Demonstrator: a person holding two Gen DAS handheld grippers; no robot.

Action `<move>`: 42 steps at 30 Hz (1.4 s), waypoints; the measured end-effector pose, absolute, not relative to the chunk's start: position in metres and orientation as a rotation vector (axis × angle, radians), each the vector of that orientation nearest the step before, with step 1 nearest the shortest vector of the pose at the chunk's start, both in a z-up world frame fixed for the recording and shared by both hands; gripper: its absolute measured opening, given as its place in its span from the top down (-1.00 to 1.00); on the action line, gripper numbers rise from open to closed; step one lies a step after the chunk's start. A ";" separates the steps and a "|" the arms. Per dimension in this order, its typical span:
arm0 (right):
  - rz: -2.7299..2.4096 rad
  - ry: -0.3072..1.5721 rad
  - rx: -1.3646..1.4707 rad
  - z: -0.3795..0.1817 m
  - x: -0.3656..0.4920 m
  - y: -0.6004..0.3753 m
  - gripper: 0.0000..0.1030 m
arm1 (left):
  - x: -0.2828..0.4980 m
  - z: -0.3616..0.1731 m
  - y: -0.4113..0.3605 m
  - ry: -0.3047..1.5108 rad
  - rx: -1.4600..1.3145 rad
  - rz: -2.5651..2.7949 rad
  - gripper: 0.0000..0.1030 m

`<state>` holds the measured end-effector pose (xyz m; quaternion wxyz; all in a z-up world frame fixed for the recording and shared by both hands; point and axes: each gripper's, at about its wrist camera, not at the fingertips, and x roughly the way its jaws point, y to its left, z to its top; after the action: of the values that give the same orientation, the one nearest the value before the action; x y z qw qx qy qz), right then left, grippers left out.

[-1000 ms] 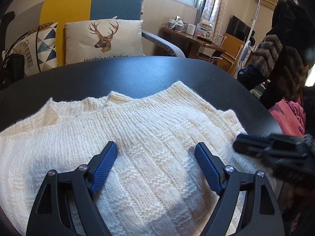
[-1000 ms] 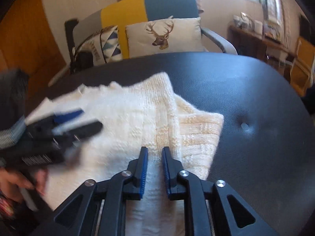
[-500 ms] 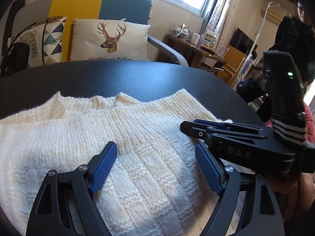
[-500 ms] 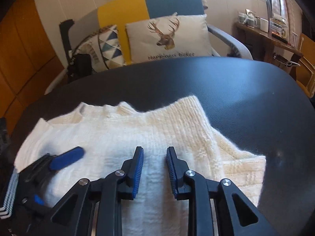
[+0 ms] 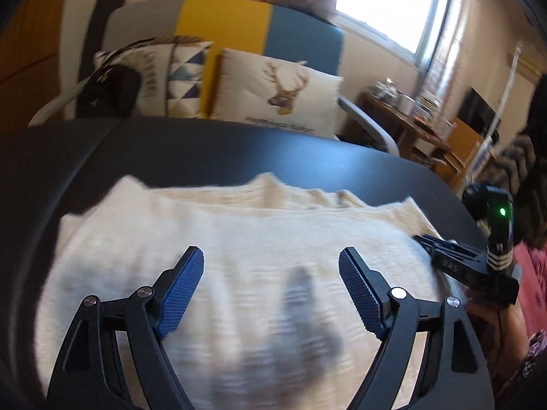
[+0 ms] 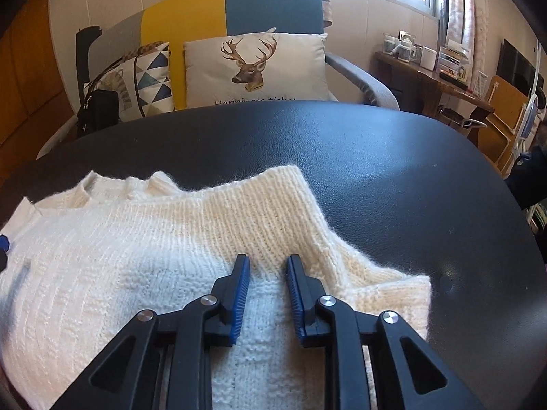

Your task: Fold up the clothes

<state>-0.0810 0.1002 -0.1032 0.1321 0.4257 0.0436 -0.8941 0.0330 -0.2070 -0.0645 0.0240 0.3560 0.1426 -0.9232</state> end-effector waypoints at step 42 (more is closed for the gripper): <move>-1.634 0.407 1.131 -0.106 -0.064 -0.232 0.73 | 0.090 -0.084 -0.228 0.253 1.078 -2.803 -0.63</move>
<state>-0.0639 -0.2321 -0.1058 0.5285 0.4734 0.1704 -0.6838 0.0900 -0.2281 -0.0837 0.0638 0.3570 0.0836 -0.9282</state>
